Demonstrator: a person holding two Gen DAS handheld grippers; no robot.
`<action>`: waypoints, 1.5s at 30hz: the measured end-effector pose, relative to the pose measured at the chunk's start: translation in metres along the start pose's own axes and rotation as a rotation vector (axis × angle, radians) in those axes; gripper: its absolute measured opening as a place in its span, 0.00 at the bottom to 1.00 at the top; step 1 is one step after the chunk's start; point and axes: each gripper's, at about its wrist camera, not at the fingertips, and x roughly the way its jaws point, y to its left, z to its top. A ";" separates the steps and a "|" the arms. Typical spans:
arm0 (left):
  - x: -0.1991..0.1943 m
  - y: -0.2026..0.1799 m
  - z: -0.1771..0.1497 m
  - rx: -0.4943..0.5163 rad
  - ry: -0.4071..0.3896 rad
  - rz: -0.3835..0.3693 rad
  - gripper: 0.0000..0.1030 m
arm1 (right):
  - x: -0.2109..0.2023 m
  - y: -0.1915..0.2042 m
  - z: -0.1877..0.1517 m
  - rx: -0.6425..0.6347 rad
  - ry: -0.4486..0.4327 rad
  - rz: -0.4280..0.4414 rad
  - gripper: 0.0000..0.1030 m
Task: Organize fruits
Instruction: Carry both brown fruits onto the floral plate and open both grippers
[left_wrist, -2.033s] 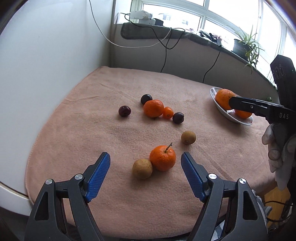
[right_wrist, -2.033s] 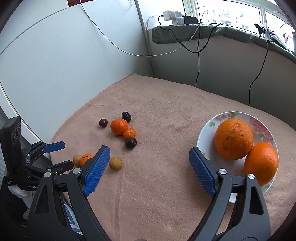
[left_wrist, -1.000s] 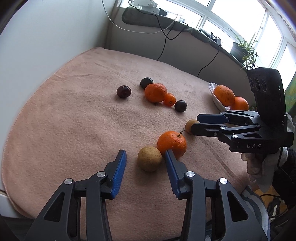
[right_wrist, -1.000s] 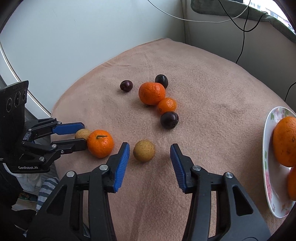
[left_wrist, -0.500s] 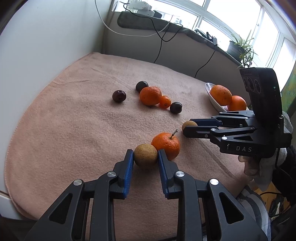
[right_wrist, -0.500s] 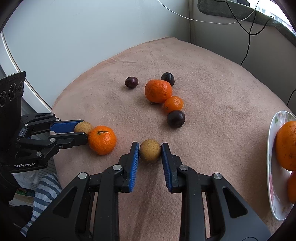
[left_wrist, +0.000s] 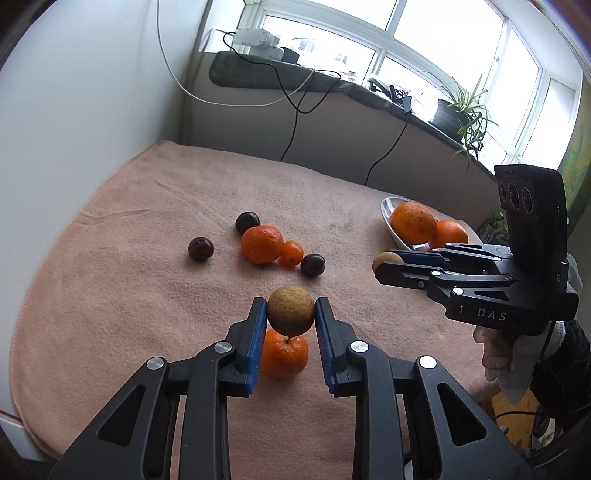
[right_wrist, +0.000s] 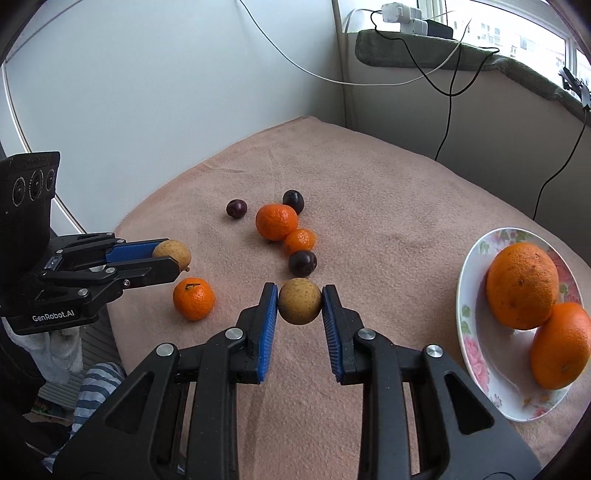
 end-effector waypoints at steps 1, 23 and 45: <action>0.002 -0.003 0.003 0.008 -0.001 -0.008 0.24 | -0.005 -0.004 -0.001 0.011 -0.010 -0.008 0.25; 0.064 -0.094 0.048 0.109 -0.003 -0.182 0.24 | -0.067 -0.089 -0.048 0.232 -0.094 -0.197 0.25; 0.113 -0.150 0.051 0.190 0.078 -0.217 0.24 | -0.061 -0.114 -0.062 0.269 -0.064 -0.217 0.25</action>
